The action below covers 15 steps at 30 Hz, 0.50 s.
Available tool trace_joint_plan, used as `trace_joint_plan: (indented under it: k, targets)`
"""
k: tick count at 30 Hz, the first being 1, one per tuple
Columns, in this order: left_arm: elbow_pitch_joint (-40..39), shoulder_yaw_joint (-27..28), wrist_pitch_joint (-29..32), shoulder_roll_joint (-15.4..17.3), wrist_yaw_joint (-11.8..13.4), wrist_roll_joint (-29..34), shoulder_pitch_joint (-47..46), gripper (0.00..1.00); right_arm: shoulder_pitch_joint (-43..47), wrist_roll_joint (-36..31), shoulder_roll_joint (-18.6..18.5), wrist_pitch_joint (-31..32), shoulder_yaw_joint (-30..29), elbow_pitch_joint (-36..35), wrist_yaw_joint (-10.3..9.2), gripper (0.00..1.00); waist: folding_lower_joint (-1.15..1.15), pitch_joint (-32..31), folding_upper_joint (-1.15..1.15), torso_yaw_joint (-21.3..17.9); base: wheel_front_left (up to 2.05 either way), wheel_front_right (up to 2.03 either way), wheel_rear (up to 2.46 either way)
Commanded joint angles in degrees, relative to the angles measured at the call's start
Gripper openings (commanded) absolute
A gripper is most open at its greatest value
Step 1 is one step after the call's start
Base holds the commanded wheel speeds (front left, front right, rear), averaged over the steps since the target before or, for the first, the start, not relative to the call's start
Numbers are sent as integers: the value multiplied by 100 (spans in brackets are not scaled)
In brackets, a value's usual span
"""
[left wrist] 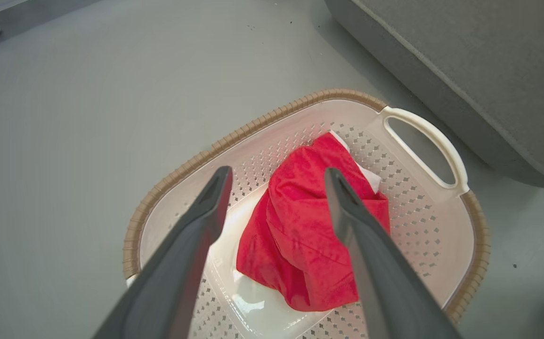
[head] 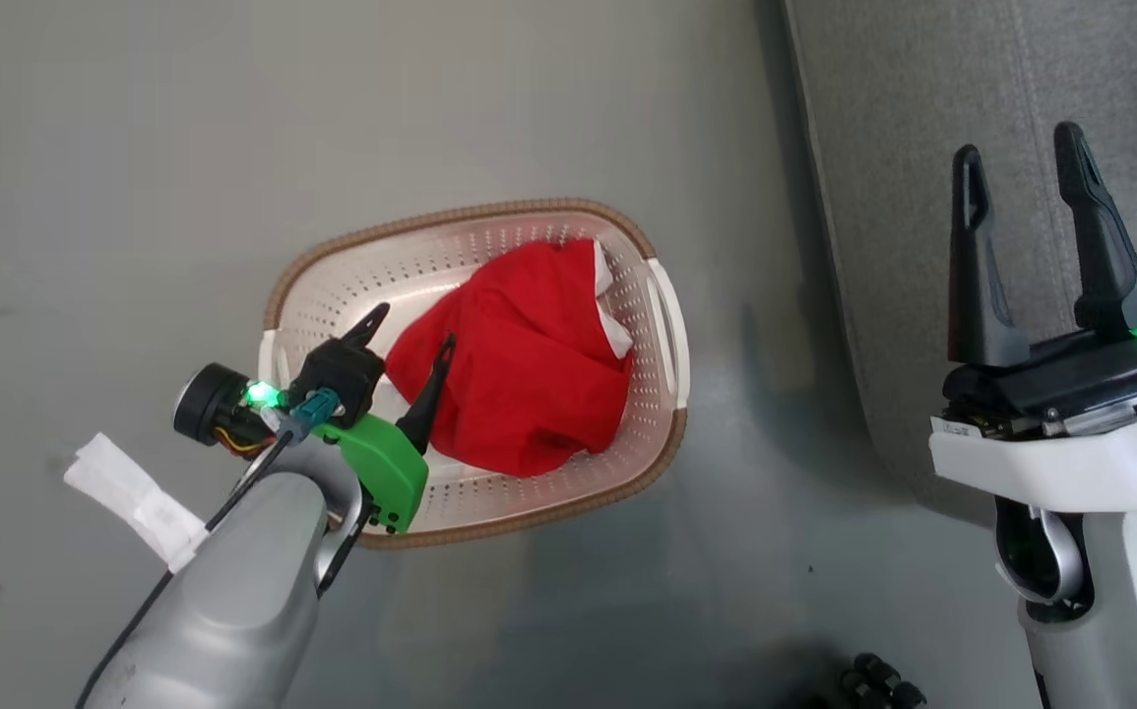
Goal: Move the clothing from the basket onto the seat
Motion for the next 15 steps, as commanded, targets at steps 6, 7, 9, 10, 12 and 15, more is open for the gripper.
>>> trace_joint_plan:
  k: [6,7,9,10,12,15]
  targets:
    - [1048,-645,-2,63,-17,-127,-948,100,-319,14,84,-15,175,-217,-3,100,-1,1376,0,-650,0,0,0]
    - [1270,-723,-1,56,-17,-145,-1110,100,-339,40,109,-15,208,-232,-3,100,-1,1453,0,-690,0,0,0]
    - [1478,-898,-2,26,-17,-173,-1374,100,-343,63,135,-15,267,-239,-3,100,-1,1570,0,-765,0,0,0]
    - [1553,-945,-2,18,-17,-217,-1445,100,-334,63,140,-15,281,-239,-3,100,-1,1615,0,-791,0,0,0]
    - [1765,-1075,-1,57,-17,-280,-1569,100,-337,65,171,-15,318,-247,-3,100,-1,1704,0,-849,0,0,0]
    - [2066,-1261,-1,85,-17,-392,-1790,100,-372,117,215,-15,413,-290,-3,100,-1,1824,0,-940,0,0,0]
